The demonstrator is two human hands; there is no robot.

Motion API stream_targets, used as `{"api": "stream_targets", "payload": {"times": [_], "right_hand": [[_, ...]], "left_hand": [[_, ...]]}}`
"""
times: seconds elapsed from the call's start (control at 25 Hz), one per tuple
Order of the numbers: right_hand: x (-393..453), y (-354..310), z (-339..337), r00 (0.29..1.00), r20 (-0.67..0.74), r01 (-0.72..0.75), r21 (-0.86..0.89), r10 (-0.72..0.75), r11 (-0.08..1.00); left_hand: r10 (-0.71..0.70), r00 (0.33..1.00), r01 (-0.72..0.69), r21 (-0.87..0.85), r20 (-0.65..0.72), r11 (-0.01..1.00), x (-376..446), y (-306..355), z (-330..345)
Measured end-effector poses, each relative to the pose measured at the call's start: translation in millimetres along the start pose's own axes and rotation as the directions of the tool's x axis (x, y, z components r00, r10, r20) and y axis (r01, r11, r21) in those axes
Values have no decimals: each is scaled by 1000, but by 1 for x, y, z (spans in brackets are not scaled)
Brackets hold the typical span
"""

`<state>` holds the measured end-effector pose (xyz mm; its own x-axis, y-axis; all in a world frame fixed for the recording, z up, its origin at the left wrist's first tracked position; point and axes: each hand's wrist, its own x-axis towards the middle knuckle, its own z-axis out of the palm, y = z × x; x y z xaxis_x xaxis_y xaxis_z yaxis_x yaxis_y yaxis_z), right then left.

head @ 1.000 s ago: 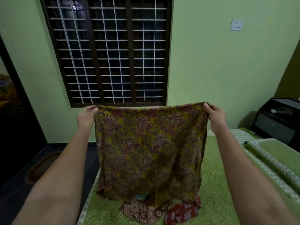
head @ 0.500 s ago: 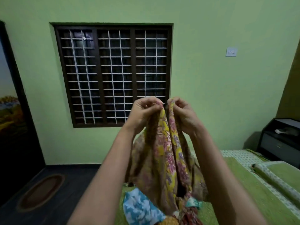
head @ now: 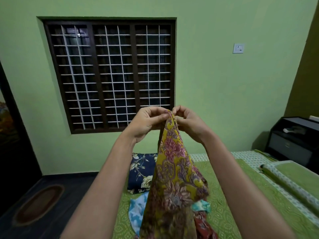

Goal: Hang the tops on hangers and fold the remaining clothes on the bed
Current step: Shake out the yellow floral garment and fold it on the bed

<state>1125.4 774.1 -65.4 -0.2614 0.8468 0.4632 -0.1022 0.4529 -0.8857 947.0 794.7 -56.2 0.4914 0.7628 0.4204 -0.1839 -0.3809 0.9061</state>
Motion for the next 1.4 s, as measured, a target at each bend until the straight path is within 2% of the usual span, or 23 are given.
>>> {"api": "stream_targets", "payload": {"times": [0.08, 0.16, 0.24, 0.32, 0.4, 0.48, 0.6, 0.72, 0.84, 0.88, 0.96, 1.0, 1.08, 1.12, 1.2, 1.24, 1.28, 1.4], "right_hand": [[-9, -2, -2, 999, -49, -20, -103, 15, 994], [-20, -2, -2, 997, -2, -74, -226, 75, 971], [-28, 6, 2, 991, 45, -96, -419, 126, 903], [-35, 20, 5, 964, 43, -180, -617, 261, 766], [-41, 38, -4, 874, 13, -279, -805, 485, 524], [-47, 46, -27, 816, -105, -344, -878, 569, 332], [-57, 25, -58, 837, -349, -417, -906, 421, 78], [-75, 8, -69, 802, -398, -433, -901, 446, -25], [-113, 12, -67, 806, -459, -415, -888, 373, -197], [-129, 14, -68, 795, -461, -396, -887, 395, -238], [-159, 11, -72, 713, -432, -413, -895, 552, -168], [-175, 5, -76, 694, -447, -456, -880, 565, -136], [-207, -17, -92, 719, -516, -485, -852, 465, -196], [-223, -29, -101, 702, -512, -480, -854, 496, -202], [-261, -51, -115, 640, -431, -497, -864, 637, -85], [-281, -61, -123, 642, -403, -521, -853, 652, -13], [-302, -72, -134, 677, -393, -534, -844, 622, 48], [-358, -100, -170, 767, -360, -561, -779, 532, 281]], "left_hand": [[1, 987, 9, 59, -163, 998, 1, -3, -3], [12, 954, 14, 85, -300, 996, 3, -8, -5], [34, 918, 11, 111, -396, 994, 6, -14, -8], [80, 883, -2, 166, -462, 986, 11, -19, -13], [179, 830, 21, 350, -529, 937, 14, -22, -23], [241, 826, 98, 552, -509, 828, 10, -26, -32], [78, 906, 213, 606, -417, 767, -7, -53, -39], [-28, 941, 233, 590, -336, 773, -27, -88, -28], [11, 961, 200, 720, -277, 664, -35, -105, 1], [12, 958, 216, 748, -287, 628, -38, -112, 10], [-33, 946, 285, 781, -322, 556, -45, -122, 30], [-73, 947, 303, 789, -314, 534, -51, -127, 45], [-102, 954, 289, 780, -281, 556, -60, -130, 81], [-98, 955, 283, 770, -279, 571, -64, -129, 101], [-108, 957, 282, 769, -270, 574, -70, -124, 142], [-133, 956, 288, 755, -261, 589, -75, -121, 162], [-177, 951, 307, 719, -253, 624, -79, -119, 185], [-318, 920, 391, 504, -227, 771, -96, -114, 251]]}}
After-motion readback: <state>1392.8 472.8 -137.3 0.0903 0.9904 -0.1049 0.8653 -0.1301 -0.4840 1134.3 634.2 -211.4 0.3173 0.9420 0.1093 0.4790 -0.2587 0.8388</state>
